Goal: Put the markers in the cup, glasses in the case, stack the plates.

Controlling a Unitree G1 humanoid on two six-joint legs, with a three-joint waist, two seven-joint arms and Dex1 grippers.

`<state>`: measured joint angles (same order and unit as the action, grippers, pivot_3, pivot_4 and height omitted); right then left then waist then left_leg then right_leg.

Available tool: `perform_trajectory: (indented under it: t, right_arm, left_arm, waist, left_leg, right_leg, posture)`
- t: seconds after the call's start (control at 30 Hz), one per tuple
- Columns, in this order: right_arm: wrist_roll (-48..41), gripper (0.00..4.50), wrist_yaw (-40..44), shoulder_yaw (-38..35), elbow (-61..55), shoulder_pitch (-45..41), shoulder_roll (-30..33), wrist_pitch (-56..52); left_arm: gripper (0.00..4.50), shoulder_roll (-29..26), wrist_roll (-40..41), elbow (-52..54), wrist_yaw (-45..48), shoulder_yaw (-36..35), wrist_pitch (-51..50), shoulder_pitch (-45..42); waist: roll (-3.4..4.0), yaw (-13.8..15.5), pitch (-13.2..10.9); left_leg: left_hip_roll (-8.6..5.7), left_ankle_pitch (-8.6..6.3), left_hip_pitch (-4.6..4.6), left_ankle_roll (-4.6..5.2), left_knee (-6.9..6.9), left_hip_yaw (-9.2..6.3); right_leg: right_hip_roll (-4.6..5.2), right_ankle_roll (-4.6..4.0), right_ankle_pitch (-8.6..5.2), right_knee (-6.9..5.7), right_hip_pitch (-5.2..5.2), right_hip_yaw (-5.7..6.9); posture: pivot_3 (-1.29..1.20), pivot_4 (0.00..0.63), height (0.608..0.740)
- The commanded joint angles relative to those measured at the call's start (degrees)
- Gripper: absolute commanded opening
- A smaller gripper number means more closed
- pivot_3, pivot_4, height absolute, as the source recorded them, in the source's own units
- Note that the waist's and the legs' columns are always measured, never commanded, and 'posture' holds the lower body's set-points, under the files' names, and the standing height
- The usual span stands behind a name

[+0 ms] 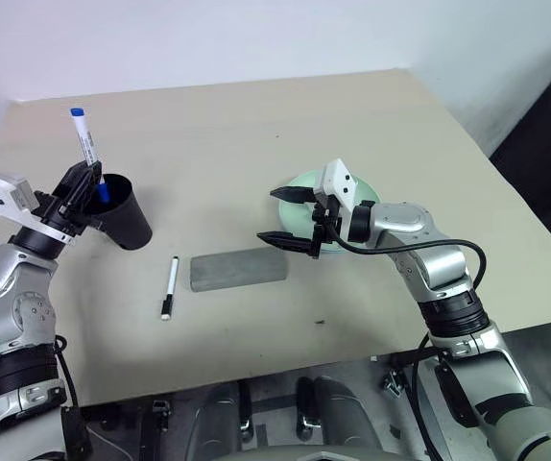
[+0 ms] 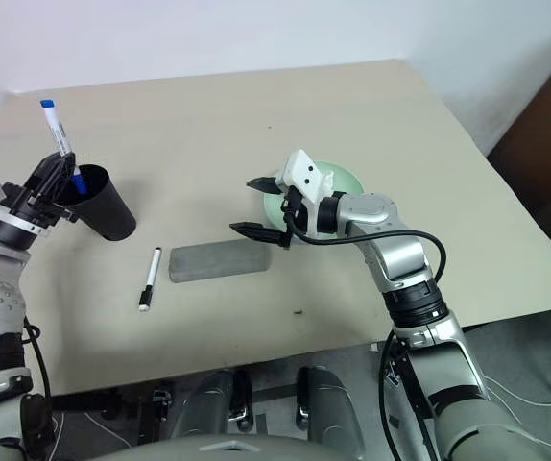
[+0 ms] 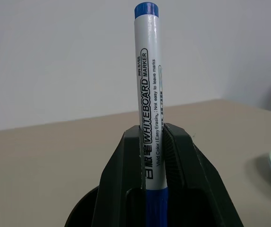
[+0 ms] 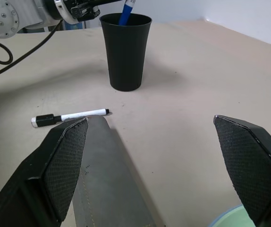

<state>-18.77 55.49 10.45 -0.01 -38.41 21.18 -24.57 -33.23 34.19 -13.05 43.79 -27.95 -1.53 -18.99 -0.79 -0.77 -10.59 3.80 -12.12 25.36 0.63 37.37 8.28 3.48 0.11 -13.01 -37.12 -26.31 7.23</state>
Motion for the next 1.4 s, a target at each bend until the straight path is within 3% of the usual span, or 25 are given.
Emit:
perform_trajectory:
  t: [0.03,0.6,0.63,0.97,1.17,1.4]
  right_arm:
    - [-0.02,4.48,-0.18,-0.28,-1.88,-0.14,-0.08,1.36]
    - [0.79,4.48,-0.17,-0.23,-1.69,0.15,0.43,2.2]
    - [0.88,4.5,-0.16,-0.19,-1.63,0.15,0.43,2.33]
    - [1.52,4.5,0.08,0.15,-0.69,-0.05,-0.06,3.47]
    - [1.16,4.5,0.35,0.02,-0.5,-0.17,-0.39,3.86]
    - [-0.95,4.5,1.56,-1.64,1.34,-1.53,-0.74,3.46]
  left_arm:
    - [0.25,-0.93,-0.51,1.05,0.07,-0.71,0.9,0.24]
    - [0.25,-0.69,-1.44,-1.0,0.2,-0.11,1.08,-0.61]
    - [0.96,-0.71,-1.48,-1.07,0.18,-0.12,1.1,-0.65]
    - [4.31,-0.8,-1.3,-0.42,-0.28,-0.63,0.89,-0.06]
    - [4.41,-1.38,-0.46,2.44,-1.04,-1.27,-0.52,0.99]
    - [4.41,-6.69,3.46,12.81,-1.48,-4.89,-9.56,7.28]
  waist:
    - [-0.01,0.0,0.0]
    - [-0.01,0.03,0.0]
    - [-0.01,0.02,0.0]
    - [-0.01,0.02,0.0]
    - [-0.01,-0.02,0.0]
    - [-0.02,-0.22,0.0]
  left_leg:
    - [0.0,0.0,0.0,0.0,0.0,0.0]
    - [0.0,0.0,0.0,0.0,-0.01,0.0]
    - [0.0,0.0,0.0,0.0,-0.01,0.0]
    - [0.0,0.0,0.0,0.0,-0.01,0.0]
    - [0.0,0.0,0.0,0.0,-0.01,0.0]
    - [0.01,-0.01,0.0,-0.01,-0.03,0.0]
  right_leg:
    - [0.0,0.0,0.0,0.0,0.0,0.0]
    - [0.0,0.0,0.0,0.0,-0.01,0.0]
    - [0.0,0.0,0.0,0.0,-0.01,0.0]
    - [0.0,0.0,0.0,0.0,-0.01,0.0]
    - [0.0,-0.01,0.0,0.0,-0.01,0.0]
    - [0.0,-0.01,0.0,0.01,-0.02,-0.01]
  posture:
    - [0.0,0.15,0.74]
    - [0.0,0.15,0.74]
    - [0.0,0.15,0.74]
    - [0.0,0.15,0.74]
    - [0.0,0.15,0.74]
    - [0.0,0.15,0.74]
